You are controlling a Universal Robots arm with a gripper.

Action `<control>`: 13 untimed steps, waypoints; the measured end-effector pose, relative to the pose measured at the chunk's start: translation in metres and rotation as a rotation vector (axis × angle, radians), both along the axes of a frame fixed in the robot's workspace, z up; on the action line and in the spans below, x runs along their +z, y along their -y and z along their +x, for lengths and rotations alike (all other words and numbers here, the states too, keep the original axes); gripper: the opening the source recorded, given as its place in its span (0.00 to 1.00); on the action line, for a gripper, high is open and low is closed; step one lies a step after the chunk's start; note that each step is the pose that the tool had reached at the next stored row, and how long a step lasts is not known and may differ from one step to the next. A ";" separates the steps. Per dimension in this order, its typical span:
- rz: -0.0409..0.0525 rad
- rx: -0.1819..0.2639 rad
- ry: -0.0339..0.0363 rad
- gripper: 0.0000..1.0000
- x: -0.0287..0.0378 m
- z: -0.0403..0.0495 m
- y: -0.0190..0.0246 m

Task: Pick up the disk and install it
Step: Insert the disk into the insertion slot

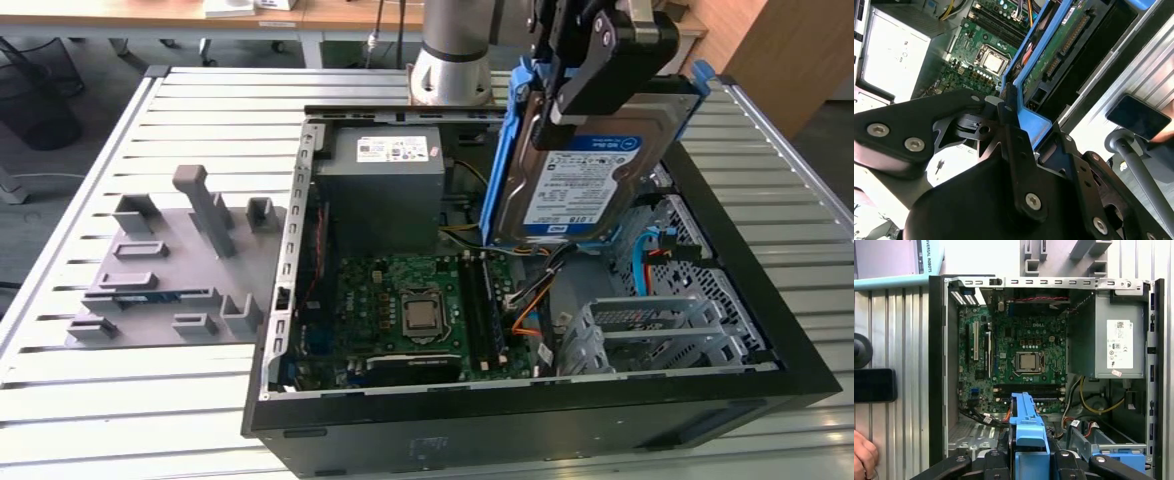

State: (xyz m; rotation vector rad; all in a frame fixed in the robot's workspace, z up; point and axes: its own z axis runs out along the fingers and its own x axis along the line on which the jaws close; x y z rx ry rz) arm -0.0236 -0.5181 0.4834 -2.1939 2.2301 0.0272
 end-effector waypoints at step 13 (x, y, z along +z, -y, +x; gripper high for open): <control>-0.0006 0.000 -0.0001 0.36 0.0000 0.0000 0.0074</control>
